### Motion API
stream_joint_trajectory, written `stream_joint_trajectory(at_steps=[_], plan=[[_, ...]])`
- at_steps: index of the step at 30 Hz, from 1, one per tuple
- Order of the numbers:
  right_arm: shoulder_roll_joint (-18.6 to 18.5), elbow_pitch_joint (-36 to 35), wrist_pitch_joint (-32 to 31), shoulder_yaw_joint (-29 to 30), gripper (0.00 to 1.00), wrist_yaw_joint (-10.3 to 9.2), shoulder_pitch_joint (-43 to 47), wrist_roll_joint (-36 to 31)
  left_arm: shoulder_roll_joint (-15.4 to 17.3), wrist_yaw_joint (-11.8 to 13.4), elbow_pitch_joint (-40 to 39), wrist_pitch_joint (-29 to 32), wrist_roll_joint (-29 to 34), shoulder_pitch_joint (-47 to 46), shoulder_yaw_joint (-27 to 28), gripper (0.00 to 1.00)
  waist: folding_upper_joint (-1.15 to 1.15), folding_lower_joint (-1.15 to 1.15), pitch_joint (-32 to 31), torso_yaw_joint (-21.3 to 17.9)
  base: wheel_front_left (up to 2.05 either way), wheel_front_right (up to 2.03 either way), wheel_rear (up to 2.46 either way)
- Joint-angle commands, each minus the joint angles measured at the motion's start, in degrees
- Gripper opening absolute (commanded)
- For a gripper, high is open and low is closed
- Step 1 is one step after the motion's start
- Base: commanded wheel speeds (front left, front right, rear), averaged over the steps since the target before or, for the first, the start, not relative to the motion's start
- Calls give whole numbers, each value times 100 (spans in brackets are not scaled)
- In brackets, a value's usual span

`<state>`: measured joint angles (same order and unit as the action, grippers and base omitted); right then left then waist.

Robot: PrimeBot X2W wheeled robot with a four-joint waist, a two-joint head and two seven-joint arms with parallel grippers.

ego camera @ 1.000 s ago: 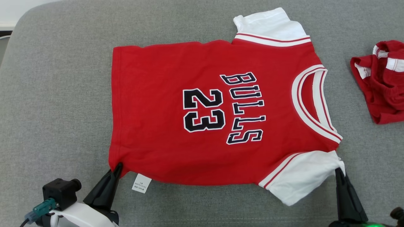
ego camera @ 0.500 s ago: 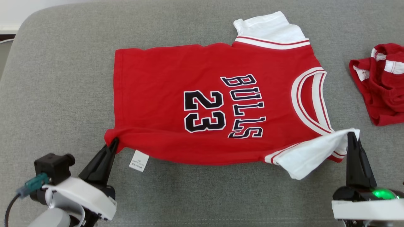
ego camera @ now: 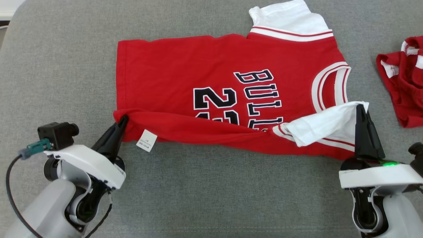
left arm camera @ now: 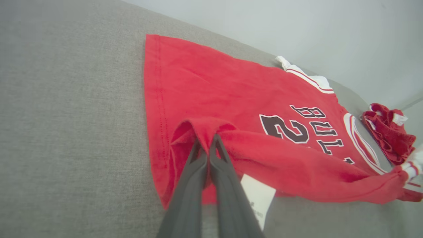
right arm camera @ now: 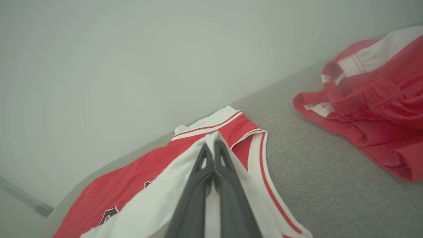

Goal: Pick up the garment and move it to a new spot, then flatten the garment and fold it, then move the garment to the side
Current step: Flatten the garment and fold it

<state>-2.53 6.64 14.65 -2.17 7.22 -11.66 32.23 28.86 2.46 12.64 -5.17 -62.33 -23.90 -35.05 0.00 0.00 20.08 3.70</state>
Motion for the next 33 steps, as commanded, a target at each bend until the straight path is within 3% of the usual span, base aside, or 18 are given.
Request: stream_joint_trajectory(at_steps=[1, 14, 21, 33], plan=[[-45, -62, 35, -127, 0, 26, -148, 3, 203, -53, -22, -7, -59, -271, 283, 0, 0, 0, 37, 6, 0, 0, 0], [-169, 964, 35, -217, 0, 26, -1221, -589, -233, -527, 1160, 437, -416, -1384, 325, 0, 0, 0, 388, 69, 0, 0, 0], [-170, 1186, 35, -269, 0, 26, -1486, -768, -582, -813, 1489, 835, -1187, -1673, 573, 0, 0, 0, 446, 78, 0, 0, 0], [-122, 1502, 35, -245, 0, 26, -1648, -825, -651, -856, 2178, 886, -1433, -1812, 731, 0, 0, 0, 451, 86, 0, 0, 0]])
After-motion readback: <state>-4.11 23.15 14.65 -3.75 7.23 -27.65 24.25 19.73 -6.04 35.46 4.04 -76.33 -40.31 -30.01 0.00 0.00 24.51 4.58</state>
